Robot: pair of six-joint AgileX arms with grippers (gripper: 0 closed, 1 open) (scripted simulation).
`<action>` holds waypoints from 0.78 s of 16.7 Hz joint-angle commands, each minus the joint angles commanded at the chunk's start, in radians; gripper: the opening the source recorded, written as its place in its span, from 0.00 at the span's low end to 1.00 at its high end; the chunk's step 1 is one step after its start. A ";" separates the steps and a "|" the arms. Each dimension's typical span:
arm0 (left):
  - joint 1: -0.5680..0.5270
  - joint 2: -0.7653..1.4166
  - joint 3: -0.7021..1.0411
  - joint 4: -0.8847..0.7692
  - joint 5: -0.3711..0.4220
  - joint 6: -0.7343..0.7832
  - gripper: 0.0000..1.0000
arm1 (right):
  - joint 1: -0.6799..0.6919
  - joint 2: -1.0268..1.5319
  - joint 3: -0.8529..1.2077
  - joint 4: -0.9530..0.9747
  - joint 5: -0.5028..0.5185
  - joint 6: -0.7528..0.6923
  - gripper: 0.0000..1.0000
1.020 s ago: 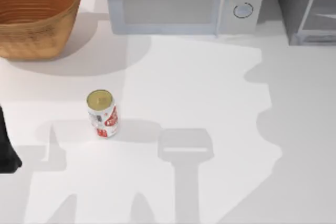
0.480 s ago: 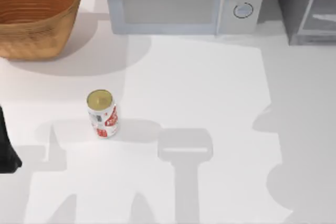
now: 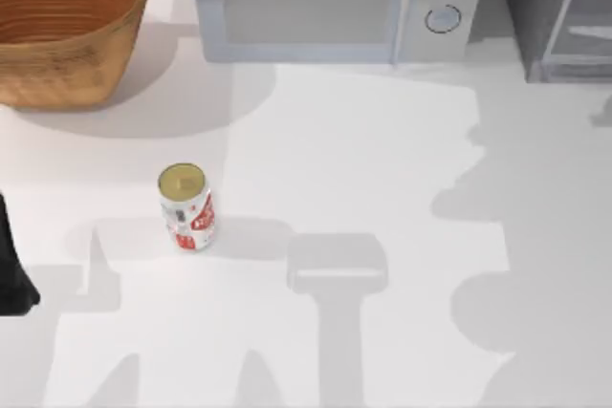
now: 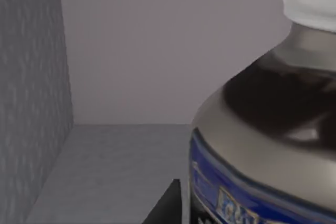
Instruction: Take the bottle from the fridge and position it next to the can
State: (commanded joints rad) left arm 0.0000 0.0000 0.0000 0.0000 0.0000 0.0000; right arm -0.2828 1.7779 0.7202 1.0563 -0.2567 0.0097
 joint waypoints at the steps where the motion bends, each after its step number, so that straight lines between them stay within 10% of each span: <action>1: 0.000 0.000 0.000 0.000 0.000 0.000 1.00 | 0.053 0.025 0.010 0.014 0.053 0.000 0.00; 13: 0.000 0.000 0.000 0.000 0.000 0.000 1.00 | 1.053 0.289 0.109 0.164 1.053 -0.002 0.00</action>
State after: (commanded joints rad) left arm 0.0000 0.0000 0.0000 0.0000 0.0000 0.0000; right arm 0.7701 2.0669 0.8292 1.2203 0.7961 0.0073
